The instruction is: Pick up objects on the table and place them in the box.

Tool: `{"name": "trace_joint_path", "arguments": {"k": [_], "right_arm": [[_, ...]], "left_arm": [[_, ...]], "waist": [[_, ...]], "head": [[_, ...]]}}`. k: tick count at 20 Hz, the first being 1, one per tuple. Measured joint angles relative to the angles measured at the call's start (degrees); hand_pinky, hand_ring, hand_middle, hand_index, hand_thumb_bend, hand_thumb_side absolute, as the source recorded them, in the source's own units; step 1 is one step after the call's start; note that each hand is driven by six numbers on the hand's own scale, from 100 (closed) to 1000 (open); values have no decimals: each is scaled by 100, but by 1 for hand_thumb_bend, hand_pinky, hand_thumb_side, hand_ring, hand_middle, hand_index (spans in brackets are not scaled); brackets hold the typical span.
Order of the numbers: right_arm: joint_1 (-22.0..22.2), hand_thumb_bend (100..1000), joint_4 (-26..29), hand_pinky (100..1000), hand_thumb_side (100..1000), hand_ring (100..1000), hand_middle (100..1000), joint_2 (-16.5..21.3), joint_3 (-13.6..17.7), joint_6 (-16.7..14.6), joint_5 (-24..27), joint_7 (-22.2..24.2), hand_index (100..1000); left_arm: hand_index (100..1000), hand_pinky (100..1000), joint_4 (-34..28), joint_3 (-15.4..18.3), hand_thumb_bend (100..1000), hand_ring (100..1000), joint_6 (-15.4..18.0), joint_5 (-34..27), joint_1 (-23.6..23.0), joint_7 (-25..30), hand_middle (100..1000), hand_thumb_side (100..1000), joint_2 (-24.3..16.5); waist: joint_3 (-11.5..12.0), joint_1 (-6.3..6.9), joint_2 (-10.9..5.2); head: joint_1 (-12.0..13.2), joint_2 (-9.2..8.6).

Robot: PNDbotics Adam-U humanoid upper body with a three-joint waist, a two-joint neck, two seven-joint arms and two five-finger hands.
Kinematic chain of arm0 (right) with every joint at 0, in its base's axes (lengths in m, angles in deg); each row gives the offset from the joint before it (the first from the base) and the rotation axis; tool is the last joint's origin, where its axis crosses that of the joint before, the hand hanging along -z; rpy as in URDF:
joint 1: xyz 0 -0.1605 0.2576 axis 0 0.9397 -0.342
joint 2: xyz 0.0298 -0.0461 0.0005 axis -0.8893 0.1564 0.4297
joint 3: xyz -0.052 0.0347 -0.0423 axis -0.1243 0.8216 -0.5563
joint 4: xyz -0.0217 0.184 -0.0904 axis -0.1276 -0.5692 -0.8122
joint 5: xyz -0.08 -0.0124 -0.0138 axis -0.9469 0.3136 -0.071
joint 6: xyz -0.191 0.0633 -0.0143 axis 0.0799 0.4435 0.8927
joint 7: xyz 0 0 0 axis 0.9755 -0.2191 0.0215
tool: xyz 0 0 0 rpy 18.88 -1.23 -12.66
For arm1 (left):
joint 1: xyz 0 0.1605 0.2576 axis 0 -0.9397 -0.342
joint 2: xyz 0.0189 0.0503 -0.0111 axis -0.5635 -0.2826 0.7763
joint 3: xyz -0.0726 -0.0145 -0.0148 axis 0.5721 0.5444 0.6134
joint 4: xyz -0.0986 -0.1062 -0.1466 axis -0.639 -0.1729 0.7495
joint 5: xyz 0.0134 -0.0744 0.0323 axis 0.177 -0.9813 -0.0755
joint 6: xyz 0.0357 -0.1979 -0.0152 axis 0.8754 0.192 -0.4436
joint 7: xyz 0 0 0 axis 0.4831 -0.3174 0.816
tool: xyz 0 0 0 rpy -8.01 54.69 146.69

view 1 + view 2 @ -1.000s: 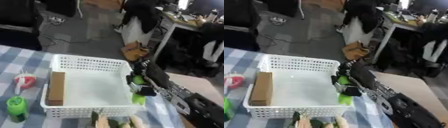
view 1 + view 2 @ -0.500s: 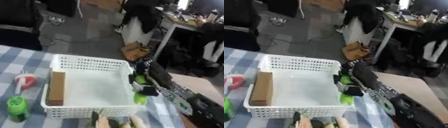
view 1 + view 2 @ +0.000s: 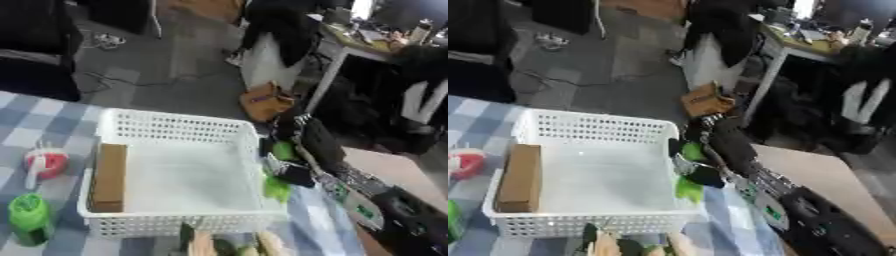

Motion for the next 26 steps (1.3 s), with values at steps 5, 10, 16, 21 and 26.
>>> {"name": "trace_joint_path", "arguments": {"k": [5, 10, 16, 21, 26], "right_arm": [[1, 100, 81, 520, 898, 544, 618, -3, -9, -57, 273, 57, 679], [13, 100, 170, 837, 1000, 747, 804, -3, -8, -158, 450, 158, 809], [53, 100, 111, 949, 1000, 892, 909, -16, -54, -463, 451, 463, 917], [43, 100, 69, 969, 1000, 932, 956, -16, -60, -640, 535, 640, 951], [34, 100, 52, 980, 1000, 949, 971, -16, -57, -724, 577, 723, 969]], "left_arm": [[951, 844, 0, -22, 100, 905, -7, -16, -5, 46, 848, 999, 2], [950, 842, 0, -54, 100, 904, -3, -53, -6, 95, 851, 998, 6], [949, 840, 0, -55, 100, 904, 5, -70, -6, 130, 853, 997, 7], [947, 839, 0, -55, 100, 903, 7, -99, -3, 147, 852, 998, 7], [948, 838, 0, -55, 100, 903, 6, -101, -2, 153, 853, 997, 7]], "waist": [[0, 0, 0], [7, 0, 1], [30, 0, 3], [35, 0, 3], [35, 0, 3]], "head": [[1, -7], [13, -42], [5, -42], [5, -41], [-6, -40]]}}
